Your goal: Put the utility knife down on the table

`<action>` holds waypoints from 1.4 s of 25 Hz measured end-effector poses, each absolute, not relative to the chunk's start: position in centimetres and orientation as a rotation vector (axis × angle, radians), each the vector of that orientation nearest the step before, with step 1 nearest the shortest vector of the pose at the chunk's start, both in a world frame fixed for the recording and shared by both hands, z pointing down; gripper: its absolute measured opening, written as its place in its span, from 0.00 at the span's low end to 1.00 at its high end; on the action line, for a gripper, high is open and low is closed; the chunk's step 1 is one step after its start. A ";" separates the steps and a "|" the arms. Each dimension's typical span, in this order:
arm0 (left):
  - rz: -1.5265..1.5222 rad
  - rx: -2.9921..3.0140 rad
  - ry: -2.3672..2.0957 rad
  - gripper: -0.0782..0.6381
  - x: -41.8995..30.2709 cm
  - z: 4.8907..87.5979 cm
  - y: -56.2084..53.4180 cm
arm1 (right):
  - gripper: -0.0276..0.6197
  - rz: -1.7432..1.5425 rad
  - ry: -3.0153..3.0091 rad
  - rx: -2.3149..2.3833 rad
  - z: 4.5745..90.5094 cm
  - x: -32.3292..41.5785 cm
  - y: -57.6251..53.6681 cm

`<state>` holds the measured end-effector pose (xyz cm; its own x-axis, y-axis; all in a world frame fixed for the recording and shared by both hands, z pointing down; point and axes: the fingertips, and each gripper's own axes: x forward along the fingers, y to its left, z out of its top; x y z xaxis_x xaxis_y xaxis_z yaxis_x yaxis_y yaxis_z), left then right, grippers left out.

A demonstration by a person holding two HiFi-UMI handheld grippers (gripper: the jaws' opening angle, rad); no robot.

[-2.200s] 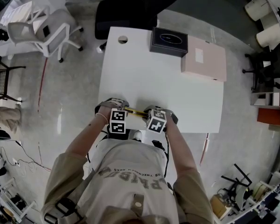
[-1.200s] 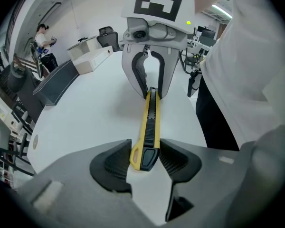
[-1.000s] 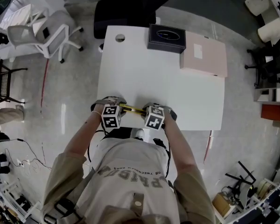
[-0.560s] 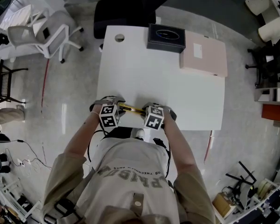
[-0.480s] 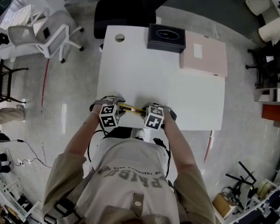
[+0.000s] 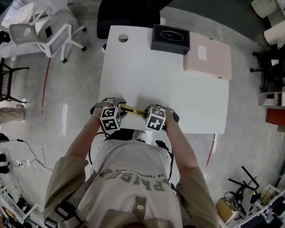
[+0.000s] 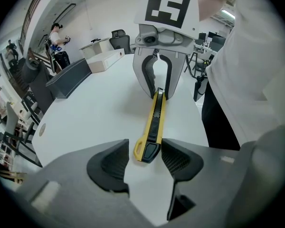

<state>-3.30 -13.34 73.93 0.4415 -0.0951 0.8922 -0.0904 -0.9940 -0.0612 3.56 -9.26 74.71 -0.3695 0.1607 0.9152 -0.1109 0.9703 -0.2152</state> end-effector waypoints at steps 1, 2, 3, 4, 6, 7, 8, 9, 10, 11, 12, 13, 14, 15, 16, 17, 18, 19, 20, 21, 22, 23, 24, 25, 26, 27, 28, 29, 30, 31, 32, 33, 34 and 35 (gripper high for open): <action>-1.654 -2.656 0.178 0.42 -3.5 73.9 -13.4 | 0.23 0.287 -1.926 -0.037 74.7 3.5 -9.3; -1.658 -2.651 0.185 0.42 -3.7 73.8 -13.5 | 0.23 0.289 -1.922 -0.038 74.7 3.5 -9.3; -1.660 -2.650 0.192 0.42 -3.8 73.7 -13.5 | 0.23 0.293 -1.919 -0.038 74.7 3.5 -9.3; -1.659 -2.653 0.199 0.42 -4.0 73.6 -13.6 | 0.23 0.299 -1.918 -0.037 74.6 3.5 -9.3; -1.659 -2.658 0.203 0.42 -4.1 73.5 -13.7 | 0.23 0.309 -1.916 -0.034 74.6 3.5 -9.4; -1.660 -2.658 0.201 0.42 -4.2 73.5 -13.7 | 0.23 0.311 -1.915 -0.033 74.5 3.5 -9.4; -1.662 -2.658 0.197 0.42 -4.2 73.5 -13.6 | 0.23 0.311 -1.912 -0.033 74.5 3.5 -9.4; -1.666 -2.656 0.193 0.42 -4.2 73.5 -13.6 | 0.23 0.312 -1.909 -0.034 74.6 3.5 -9.4; -1.669 -2.654 0.191 0.42 -4.2 73.6 -13.6 | 0.23 0.314 -1.904 -0.035 74.6 3.5 -9.4; -1.671 -2.652 0.189 0.42 -4.2 73.6 -13.7 | 0.23 0.318 -1.901 -0.034 74.6 3.4 -9.4; -1.672 -2.651 0.190 0.41 -4.2 73.7 -13.7 | 0.23 0.325 -1.898 -0.032 74.6 3.4 -9.5; -1.672 -2.651 0.191 0.41 -4.3 73.7 -13.7 | 0.23 0.333 -1.897 -0.028 74.5 3.4 -9.5; -1.674 -2.652 0.192 0.41 -4.3 73.7 -13.7 | 0.23 0.340 -1.894 -0.025 74.4 3.3 -9.5; -1.677 -2.654 0.193 0.40 -4.4 73.7 -13.7 | 0.23 0.346 -1.889 -0.023 74.4 3.3 -9.5; -1.679 -2.656 0.193 0.40 -4.4 73.7 -13.7 | 0.23 0.349 -1.882 -0.023 74.4 3.3 -9.5; -1.680 -2.659 0.193 0.40 -4.5 73.8 -13.7 | 0.23 0.350 -1.875 -0.025 74.4 3.3 -9.5; -1.680 -2.663 0.193 0.40 -4.5 73.8 -13.7 | 0.23 0.349 -1.868 -0.028 74.5 3.3 -9.5; -1.680 -2.666 0.192 0.40 -4.5 73.8 -13.8 | 0.23 0.347 -1.863 -0.030 74.5 3.3 -9.5; -1.680 -2.669 0.190 0.40 -4.5 73.9 -13.8 | 0.23 0.345 -1.857 -0.032 74.5 3.3 -9.5; -1.680 -2.671 0.188 0.40 -4.6 73.9 -13.8 | 0.23 0.343 -1.852 -0.032 74.6 3.3 -9.5; -1.680 -2.672 0.186 0.40 -4.6 73.9 -13.8 | 0.23 0.341 -1.847 -0.032 74.6 3.2 -9.5; -1.680 -2.673 0.185 0.40 -4.7 74.0 -13.8 | 0.23 0.338 -1.843 -0.032 74.7 3.2 -9.5; -1.680 -2.675 0.183 0.40 -4.7 74.0 -13.8 | 0.23 0.335 -1.839 -0.032 74.7 3.1 -9.5; -1.679 -2.678 0.182 0.40 -4.7 74.0 -13.7 | 0.23 0.332 -1.836 -0.031 74.8 3.1 -9.5; -1.679 -2.681 0.180 0.40 -4.7 74.0 -13.7 | 0.23 0.331 -1.834 -0.031 74.8 3.1 -9.5; -1.678 -2.683 0.178 0.40 -4.7 74.0 -13.7 | 0.23 0.331 -1.832 -0.030 74.8 3.1 -9.5; -1.677 -2.685 0.177 0.40 -4.6 74.0 -13.7 | 0.23 0.332 -1.832 -0.028 74.8 3.1 -9.4; -1.677 -2.686 0.176 0.40 -4.6 74.0 -13.7 | 0.23 0.334 -1.834 -0.027 74.7 3.2 -9.4; -1.678 -2.688 0.174 0.40 -4.6 74.0 -13.7 | 0.23 0.337 -1.837 -0.025 74.7 3.2 -9.4; -1.679 -2.689 0.170 0.40 -4.7 74.0 -13.6 | 0.23 0.338 -1.840 -0.024 74.6 3.2 -9.4; -1.682 -2.687 0.167 0.40 -4.7 74.0 -13.6 | 0.23 0.340 -1.845 -0.022 74.6 3.1 -9.4; -1.685 -2.683 0.165 0.40 -4.8 74.1 -13.7 | 0.23 0.342 -1.850 -0.021 74.6 3.1 -9.4; -1.686 -2.676 0.167 0.40 -4.8 74.2 -13.8 | 0.23 0.343 -1.855 -0.019 74.6 3.1 -9.4; -1.687 -2.670 0.169 0.40 -4.9 74.3 -13.9 | 0.23 0.344 -1.861 -0.017 74.5 3.1 -9.4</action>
<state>-4.85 -13.92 74.29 0.4256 -0.0790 0.9014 -0.1017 -0.9941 -0.0391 3.12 -9.39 74.54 -0.3158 0.1838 0.9309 -0.1612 0.9564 -0.2435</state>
